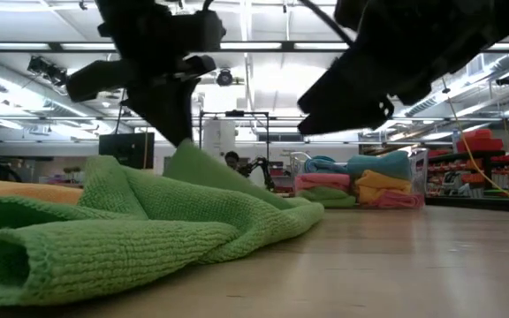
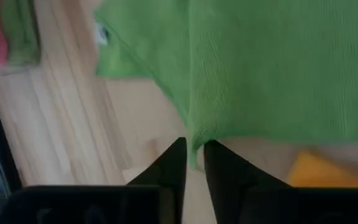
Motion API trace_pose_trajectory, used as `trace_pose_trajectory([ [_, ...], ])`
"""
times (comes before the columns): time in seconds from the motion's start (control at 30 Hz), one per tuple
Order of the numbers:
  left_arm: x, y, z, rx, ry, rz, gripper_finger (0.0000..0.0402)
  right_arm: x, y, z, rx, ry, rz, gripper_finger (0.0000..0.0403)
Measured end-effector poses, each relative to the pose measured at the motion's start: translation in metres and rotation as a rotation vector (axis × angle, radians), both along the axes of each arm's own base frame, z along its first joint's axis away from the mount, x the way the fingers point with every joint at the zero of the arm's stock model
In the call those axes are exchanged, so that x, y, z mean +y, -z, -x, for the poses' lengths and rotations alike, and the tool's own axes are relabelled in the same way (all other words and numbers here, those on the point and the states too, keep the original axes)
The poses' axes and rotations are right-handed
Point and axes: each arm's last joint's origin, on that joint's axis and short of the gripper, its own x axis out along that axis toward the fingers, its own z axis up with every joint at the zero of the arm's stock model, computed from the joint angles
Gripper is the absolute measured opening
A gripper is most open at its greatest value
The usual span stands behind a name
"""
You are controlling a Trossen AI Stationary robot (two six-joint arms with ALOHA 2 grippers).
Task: Fold microfiber towels
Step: Fold the green towel
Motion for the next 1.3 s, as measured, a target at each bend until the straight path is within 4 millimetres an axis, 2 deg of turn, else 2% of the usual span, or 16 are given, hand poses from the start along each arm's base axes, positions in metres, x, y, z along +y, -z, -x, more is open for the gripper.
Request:
trace_pose_trajectory([
  [0.17,-0.009,-0.005,0.008,0.086,0.046,-0.033,0.0113,0.009,0.016,-0.017,0.034,-0.019,0.034,0.0273],
  [0.37,-0.028,-0.017,0.011,0.065,0.091,-0.019,0.0149,0.011,0.038,-0.036,0.086,-0.033,0.087,0.0273],
  [0.47,-0.036,-0.020,0.013,0.073,0.118,0.022,0.0155,0.008,0.049,-0.035,0.178,-0.050,0.142,0.0273],
  [0.6,-0.046,-0.023,0.013,0.066,0.158,0.083,0.0151,-0.011,0.052,-0.032,0.320,-0.002,0.199,0.0273],
  [0.7,-0.051,-0.023,0.012,0.052,0.181,0.128,0.0143,-0.031,0.045,-0.028,0.407,0.057,0.303,0.0273],
  [0.87,-0.055,-0.026,0.006,-0.024,0.195,0.179,0.0132,-0.070,0.021,-0.013,0.564,0.132,0.547,0.0273],
  [1.0,-0.056,-0.025,0.004,-0.051,0.192,0.191,0.0128,-0.088,-0.014,0.000,0.551,0.233,0.527,0.0273],
  [1.13,-0.053,-0.019,0.000,-0.059,0.101,0.217,0.0135,-0.080,-0.048,0.011,0.427,0.229,0.381,0.0273],
  [1.3,-0.042,-0.001,-0.008,-0.026,-0.035,0.208,0.0148,-0.055,-0.061,0.019,0.328,0.152,0.307,0.0273],
])
